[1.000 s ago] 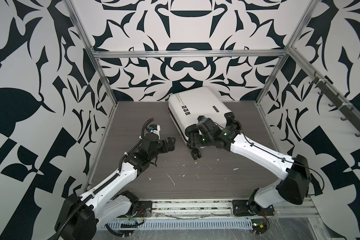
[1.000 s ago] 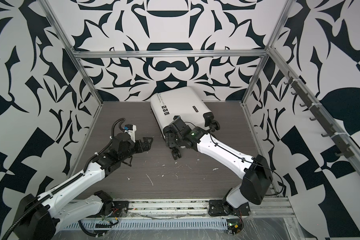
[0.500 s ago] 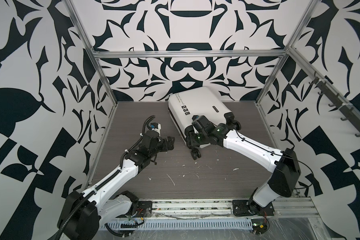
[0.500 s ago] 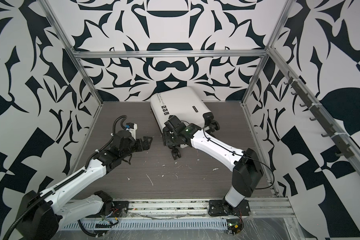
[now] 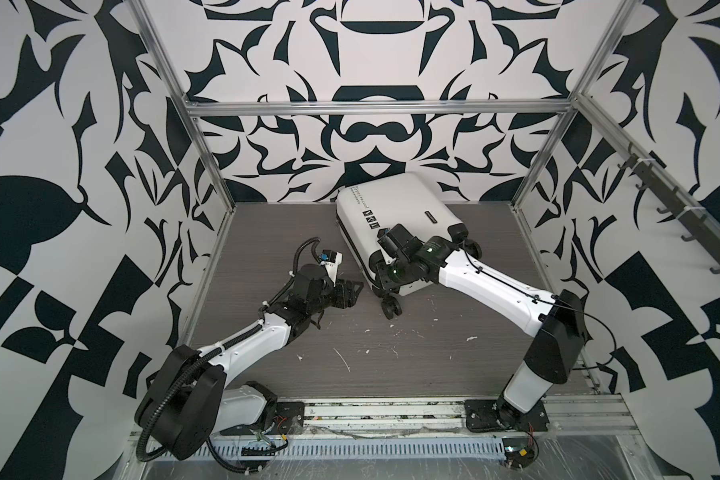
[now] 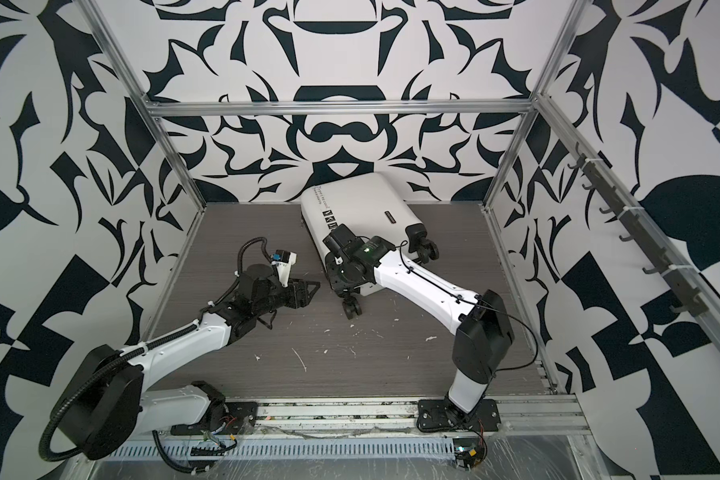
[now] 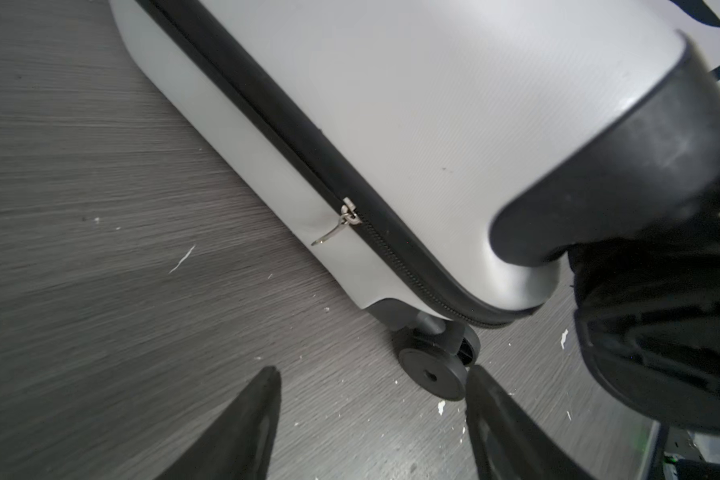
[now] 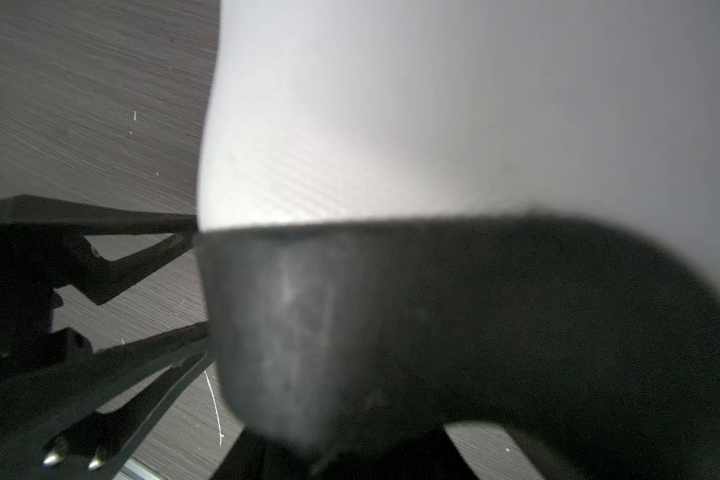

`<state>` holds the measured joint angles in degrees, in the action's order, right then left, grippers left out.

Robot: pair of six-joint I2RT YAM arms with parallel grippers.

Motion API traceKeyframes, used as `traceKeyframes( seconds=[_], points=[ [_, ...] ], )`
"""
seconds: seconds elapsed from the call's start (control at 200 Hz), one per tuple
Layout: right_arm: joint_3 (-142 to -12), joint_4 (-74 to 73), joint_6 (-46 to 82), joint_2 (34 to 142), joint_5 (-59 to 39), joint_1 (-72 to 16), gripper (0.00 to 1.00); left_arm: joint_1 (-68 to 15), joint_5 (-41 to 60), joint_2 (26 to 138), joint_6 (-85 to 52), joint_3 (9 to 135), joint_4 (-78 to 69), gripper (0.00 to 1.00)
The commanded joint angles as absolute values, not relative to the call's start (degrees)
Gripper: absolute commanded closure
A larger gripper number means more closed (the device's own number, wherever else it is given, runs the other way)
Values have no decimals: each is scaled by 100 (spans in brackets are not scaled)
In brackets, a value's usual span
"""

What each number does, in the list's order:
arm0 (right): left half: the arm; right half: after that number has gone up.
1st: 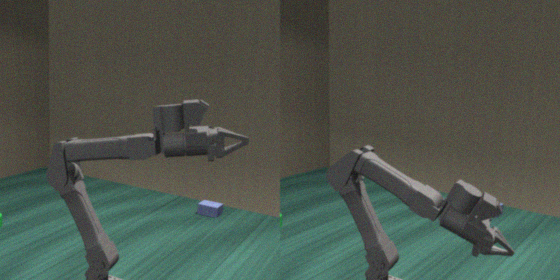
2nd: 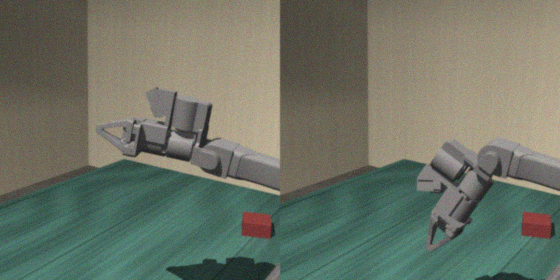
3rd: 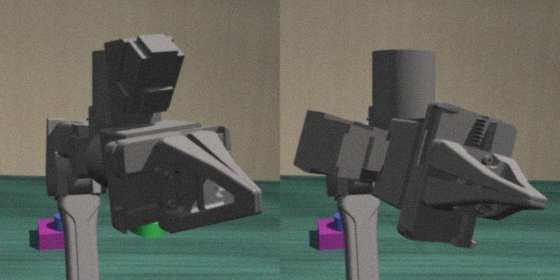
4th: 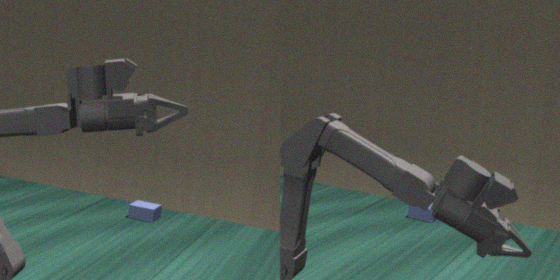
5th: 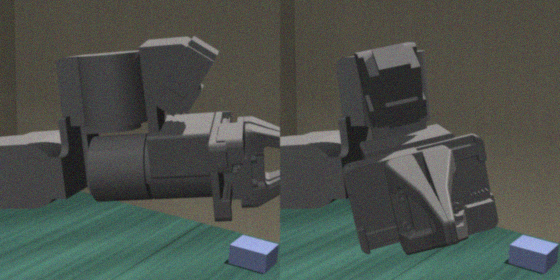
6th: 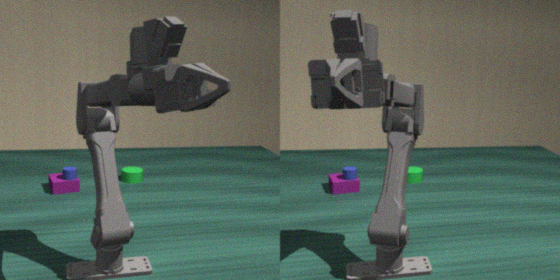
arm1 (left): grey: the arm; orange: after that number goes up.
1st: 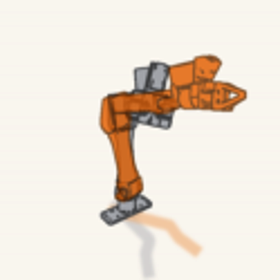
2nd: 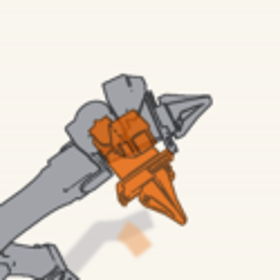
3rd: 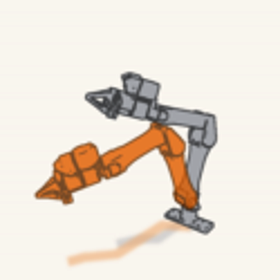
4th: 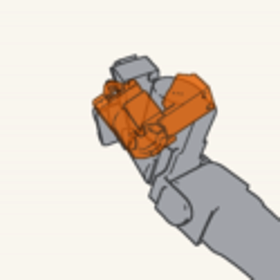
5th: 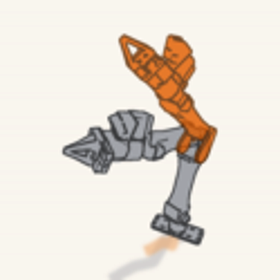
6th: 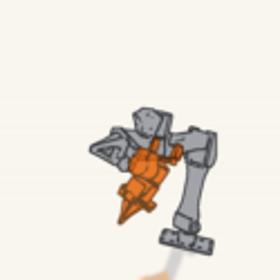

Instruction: Pack the luggage

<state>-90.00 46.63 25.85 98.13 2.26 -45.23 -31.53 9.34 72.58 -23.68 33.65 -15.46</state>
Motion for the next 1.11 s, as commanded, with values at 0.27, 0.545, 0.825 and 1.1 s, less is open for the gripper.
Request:
traceKeyframes(
  seconds=[0.27,0.545,0.825,1.1],
  points=[
    [-10133,4667,1665,9531,932,-4473,98,-3112,1039,7348,-1645,3242,-2524,26],
    [-9742,4400,1367,9656,822,-4377,100,-3091,1375,7399,-1580,3530,-2074,24],
    [-9002,4123,1459,9264,609,-4351,100,-3093,1163,7032,-1176,2859,-3802,19],
    [-8423,3899,1526,8728,552,-4196,100,-3088,1630,6992,-1021,3007,-3688,20]
  ],
)
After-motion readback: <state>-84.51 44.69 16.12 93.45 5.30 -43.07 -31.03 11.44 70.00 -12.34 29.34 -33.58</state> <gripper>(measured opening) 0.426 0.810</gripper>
